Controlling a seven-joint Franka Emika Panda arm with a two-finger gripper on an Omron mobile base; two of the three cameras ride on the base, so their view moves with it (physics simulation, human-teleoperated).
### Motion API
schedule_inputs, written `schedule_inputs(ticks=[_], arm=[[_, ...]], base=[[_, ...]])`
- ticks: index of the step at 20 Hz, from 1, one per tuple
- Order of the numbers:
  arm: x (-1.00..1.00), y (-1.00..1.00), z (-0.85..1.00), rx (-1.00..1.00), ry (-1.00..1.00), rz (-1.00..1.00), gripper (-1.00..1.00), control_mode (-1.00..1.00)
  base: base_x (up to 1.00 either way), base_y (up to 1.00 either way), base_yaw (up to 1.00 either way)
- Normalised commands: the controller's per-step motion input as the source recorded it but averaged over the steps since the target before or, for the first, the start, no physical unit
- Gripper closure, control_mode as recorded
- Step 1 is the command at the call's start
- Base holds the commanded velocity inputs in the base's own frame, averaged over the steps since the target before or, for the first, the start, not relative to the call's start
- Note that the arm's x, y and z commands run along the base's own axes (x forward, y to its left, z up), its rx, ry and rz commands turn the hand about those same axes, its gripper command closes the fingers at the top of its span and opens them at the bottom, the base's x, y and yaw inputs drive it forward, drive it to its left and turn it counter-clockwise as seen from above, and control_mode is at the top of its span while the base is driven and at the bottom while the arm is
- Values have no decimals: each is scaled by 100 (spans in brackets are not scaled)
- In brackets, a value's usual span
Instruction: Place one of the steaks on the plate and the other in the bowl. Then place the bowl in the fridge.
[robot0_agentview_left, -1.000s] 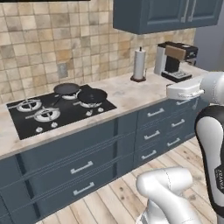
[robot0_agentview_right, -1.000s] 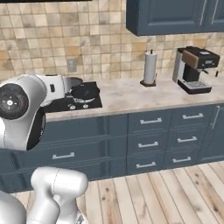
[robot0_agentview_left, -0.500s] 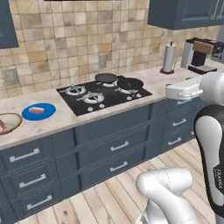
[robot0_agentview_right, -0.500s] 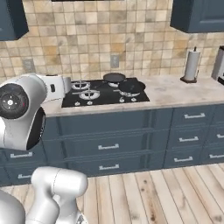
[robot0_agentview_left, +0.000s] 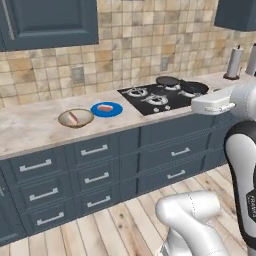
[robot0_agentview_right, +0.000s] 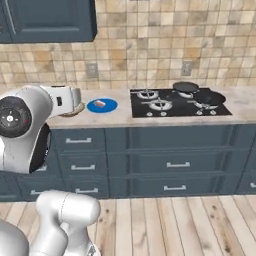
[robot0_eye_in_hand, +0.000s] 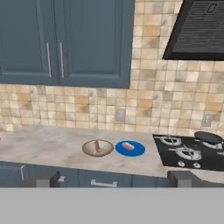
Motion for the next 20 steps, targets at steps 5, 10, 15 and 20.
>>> schedule_inputs(ticks=[5,10,15,20], arm=[[0,0,0,0,0,0,-100,100],[0,0,0,0,0,0,-100,100],[0,0,0,0,0,0,-100,100],[0,0,0,0,0,0,-100,100]], base=[[91,100,16],[86,50,33],[29,-42,8],[42,31,-19]])
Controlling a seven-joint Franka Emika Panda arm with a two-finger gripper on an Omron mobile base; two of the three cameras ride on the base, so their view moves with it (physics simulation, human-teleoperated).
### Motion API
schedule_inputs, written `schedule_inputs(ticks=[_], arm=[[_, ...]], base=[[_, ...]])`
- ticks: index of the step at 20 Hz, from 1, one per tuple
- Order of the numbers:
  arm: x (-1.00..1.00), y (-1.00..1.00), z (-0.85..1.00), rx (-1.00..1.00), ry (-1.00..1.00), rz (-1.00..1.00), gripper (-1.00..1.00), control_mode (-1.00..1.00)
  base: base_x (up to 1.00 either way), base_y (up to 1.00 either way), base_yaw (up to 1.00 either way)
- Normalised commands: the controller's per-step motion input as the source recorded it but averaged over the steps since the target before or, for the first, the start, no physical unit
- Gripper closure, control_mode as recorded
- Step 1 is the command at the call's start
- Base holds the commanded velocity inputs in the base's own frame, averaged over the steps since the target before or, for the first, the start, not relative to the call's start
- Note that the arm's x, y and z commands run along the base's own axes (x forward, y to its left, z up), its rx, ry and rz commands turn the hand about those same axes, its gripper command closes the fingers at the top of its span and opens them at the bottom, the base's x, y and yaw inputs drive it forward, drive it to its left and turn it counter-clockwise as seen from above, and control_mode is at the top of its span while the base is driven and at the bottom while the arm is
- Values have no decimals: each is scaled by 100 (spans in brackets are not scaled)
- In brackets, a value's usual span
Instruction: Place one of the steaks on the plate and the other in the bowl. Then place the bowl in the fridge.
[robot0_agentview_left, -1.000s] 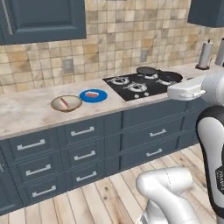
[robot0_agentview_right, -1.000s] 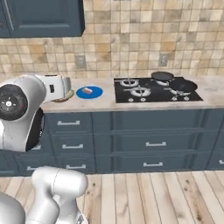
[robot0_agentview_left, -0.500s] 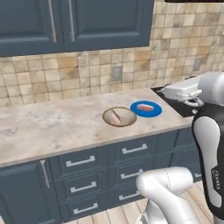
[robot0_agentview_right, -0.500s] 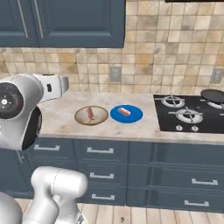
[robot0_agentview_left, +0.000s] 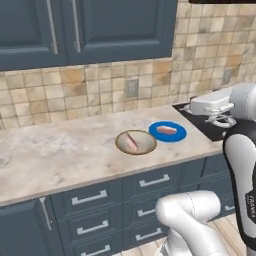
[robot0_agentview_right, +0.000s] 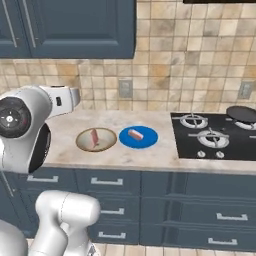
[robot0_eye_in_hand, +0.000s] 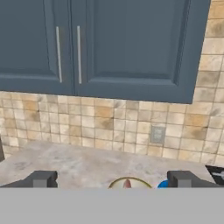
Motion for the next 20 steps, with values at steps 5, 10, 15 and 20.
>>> schedule_inputs(ticks=[5,10,15,20], arm=[[0,0,0,0,0,0,-100,100],[0,0,0,0,0,0,-100,100],[0,0,0,0,0,0,-100,100],[0,0,0,0,0,0,-100,100]], base=[[100,46,-5],[80,24,10],[21,8,41],[14,2,36]])
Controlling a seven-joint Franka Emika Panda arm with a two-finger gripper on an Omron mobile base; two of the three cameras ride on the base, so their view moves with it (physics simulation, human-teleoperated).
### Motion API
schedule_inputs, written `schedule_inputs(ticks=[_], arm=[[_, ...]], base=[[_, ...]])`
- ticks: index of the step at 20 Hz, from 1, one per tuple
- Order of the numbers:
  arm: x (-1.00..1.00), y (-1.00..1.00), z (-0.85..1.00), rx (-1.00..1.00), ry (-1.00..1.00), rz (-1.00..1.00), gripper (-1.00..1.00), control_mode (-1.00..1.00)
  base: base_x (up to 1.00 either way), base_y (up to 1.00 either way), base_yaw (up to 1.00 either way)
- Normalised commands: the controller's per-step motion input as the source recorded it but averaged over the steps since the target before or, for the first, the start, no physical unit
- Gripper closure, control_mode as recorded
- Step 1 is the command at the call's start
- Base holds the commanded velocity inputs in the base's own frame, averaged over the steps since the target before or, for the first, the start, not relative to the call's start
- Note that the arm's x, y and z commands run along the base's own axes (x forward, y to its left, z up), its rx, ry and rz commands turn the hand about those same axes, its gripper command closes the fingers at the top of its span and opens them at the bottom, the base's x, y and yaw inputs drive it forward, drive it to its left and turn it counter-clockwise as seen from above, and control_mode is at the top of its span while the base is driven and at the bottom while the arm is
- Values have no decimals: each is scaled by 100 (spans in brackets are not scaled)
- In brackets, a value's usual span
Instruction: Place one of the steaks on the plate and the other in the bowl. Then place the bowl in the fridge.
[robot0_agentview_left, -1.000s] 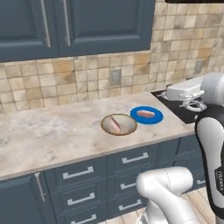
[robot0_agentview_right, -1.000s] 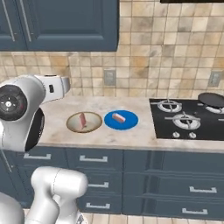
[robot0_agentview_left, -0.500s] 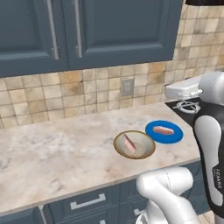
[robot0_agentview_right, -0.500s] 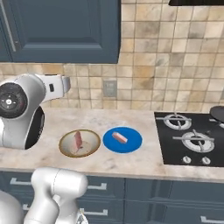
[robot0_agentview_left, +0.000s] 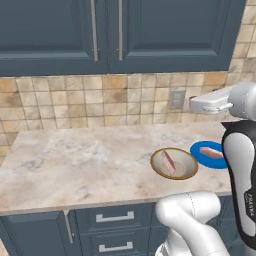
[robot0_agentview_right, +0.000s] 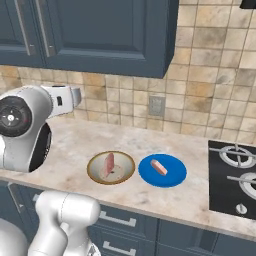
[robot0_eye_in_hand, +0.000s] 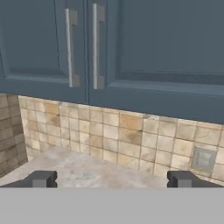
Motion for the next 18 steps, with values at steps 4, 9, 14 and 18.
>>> schedule_inputs(ticks=[4,9,14,18], arm=[[-11,3,-27,9,29,-10,-100,-100],[-17,5,-22,17,53,-24,-100,-100],[-32,-44,-32,27,39,-20,-100,-100],[-35,-57,-39,25,18,-11,-100,-100]], base=[[0,0,0],[0,0,0],[0,0,0],[0,0,0]])
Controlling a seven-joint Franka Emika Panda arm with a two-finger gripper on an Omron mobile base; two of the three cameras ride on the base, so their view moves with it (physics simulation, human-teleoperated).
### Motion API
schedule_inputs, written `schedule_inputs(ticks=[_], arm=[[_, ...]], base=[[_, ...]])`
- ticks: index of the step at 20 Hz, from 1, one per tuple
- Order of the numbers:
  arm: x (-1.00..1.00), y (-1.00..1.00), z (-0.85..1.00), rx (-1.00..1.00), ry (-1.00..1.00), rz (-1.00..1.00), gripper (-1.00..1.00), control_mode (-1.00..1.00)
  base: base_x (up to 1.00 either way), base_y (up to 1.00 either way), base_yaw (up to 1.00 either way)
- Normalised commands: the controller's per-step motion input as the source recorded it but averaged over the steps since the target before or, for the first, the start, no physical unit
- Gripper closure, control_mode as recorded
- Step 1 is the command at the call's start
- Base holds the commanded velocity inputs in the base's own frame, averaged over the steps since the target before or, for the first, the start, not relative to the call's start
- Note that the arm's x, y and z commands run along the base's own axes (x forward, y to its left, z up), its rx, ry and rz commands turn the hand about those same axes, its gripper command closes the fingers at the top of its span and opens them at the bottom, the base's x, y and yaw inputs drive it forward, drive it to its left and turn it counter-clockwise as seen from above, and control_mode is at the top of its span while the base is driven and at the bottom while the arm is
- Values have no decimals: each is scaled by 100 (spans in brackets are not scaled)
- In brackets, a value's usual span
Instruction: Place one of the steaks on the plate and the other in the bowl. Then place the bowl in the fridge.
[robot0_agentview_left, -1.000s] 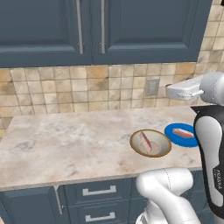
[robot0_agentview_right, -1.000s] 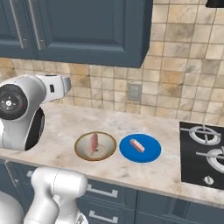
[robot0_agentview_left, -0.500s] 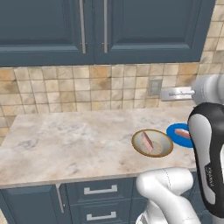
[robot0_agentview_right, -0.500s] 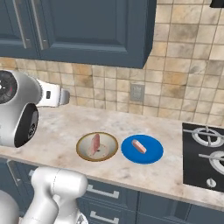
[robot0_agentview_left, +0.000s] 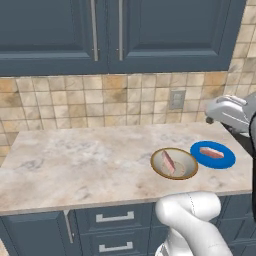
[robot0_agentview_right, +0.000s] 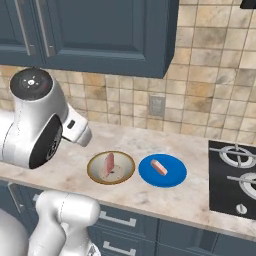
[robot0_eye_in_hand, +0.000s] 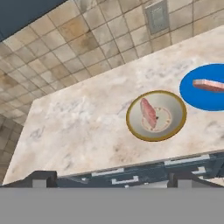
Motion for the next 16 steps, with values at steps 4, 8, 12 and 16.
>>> schedule_inputs(ticks=[4,8,12,16], arm=[[-39,-37,-71,18,-4,-10,-100,-100],[-4,-26,-78,8,11,-16,-100,-100],[-1,-44,-68,13,29,-13,-100,-100],[-1,-45,-73,20,30,-12,-100,-100]], base=[[0,0,0],[0,0,0],[0,0,0],[0,0,0]])
